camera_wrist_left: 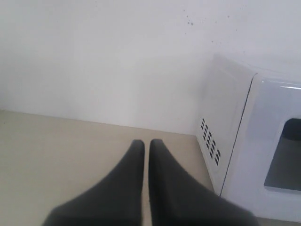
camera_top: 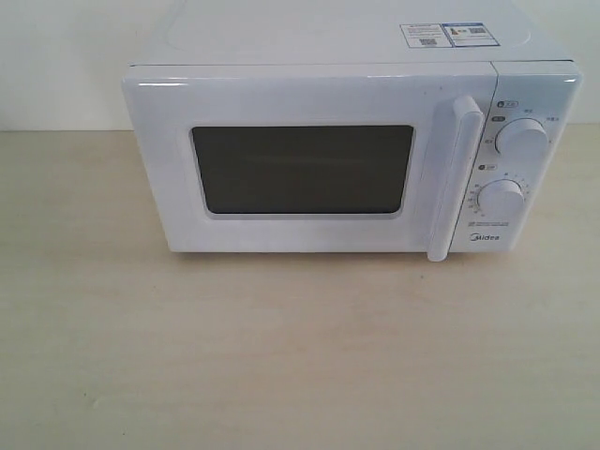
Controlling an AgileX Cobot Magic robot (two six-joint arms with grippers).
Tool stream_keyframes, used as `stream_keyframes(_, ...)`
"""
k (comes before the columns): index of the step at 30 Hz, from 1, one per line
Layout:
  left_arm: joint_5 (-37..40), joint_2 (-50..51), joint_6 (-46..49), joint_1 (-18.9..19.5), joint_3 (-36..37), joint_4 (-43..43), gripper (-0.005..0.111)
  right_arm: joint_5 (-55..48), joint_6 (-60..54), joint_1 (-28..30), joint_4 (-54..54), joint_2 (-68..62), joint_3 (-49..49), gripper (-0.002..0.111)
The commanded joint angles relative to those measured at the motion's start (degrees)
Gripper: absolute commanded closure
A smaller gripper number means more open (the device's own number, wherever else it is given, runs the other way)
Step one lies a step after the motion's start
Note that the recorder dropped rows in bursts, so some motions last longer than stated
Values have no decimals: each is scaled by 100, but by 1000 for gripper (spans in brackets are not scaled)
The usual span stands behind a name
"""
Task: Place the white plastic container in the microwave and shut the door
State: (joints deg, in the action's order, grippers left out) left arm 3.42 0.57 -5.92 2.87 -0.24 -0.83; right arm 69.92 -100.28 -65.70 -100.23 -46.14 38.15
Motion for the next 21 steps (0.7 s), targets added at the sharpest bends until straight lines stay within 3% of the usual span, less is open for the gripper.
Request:
stream_keyframes(1,561,-57,-71,21,24,46,102,4,-8,-11,28,30,-4,108)
stream_keyframes(7,1391,-57,-95,21,24,24,102,4,-8,-11,28,30,-4,108)
stream_keyframes(21,1391,-57,-95,21,24,24,102,4,-8,-11,28,30,-4,108)
